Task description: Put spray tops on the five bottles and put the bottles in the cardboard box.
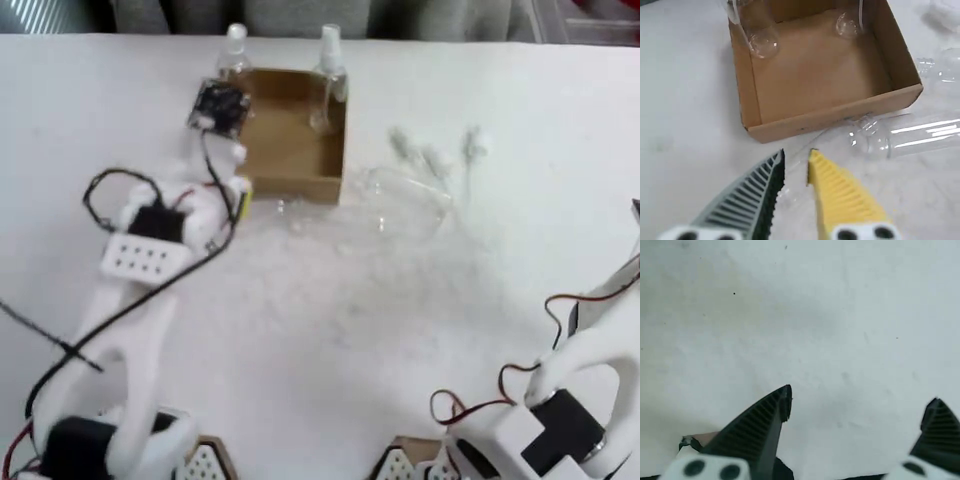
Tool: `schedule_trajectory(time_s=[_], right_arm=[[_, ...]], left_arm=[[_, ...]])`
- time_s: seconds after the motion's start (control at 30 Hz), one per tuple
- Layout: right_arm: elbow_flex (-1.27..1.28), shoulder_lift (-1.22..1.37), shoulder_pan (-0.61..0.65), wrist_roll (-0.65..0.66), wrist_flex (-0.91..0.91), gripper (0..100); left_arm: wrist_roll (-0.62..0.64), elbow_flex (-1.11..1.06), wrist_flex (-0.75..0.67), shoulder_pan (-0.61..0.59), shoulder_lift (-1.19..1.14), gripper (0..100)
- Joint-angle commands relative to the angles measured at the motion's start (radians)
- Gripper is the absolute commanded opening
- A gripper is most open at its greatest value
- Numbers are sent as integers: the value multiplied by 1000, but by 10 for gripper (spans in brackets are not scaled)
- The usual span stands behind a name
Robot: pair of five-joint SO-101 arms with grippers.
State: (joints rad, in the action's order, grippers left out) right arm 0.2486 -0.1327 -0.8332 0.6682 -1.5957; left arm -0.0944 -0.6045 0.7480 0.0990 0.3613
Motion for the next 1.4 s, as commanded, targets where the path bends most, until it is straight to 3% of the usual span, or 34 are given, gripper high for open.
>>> schedule_trajectory(time_s=[0.0, 0.13, 0.5, 0.87, 1.1, 1.37], right_arm=[[-8, -31, -10, 11, 12, 365], [-8, -31, -10, 12, 12, 365], [-8, -31, -2, 12, 12, 365], [-6, -31, -2, 12, 12, 365], [-6, -31, -2, 12, 12, 365], [35, -31, 21, 12, 30, 365]], left_arm=[[78, 57, -109, 38, -70, 32], [133, 49, -207, 65, -177, 32], [135, 58, -367, 96, -427, 29], [129, 40, -387, 114, -440, 31], [127, -101, -388, 131, -335, 31], [135, -354, -348, 170, 116, 32]])
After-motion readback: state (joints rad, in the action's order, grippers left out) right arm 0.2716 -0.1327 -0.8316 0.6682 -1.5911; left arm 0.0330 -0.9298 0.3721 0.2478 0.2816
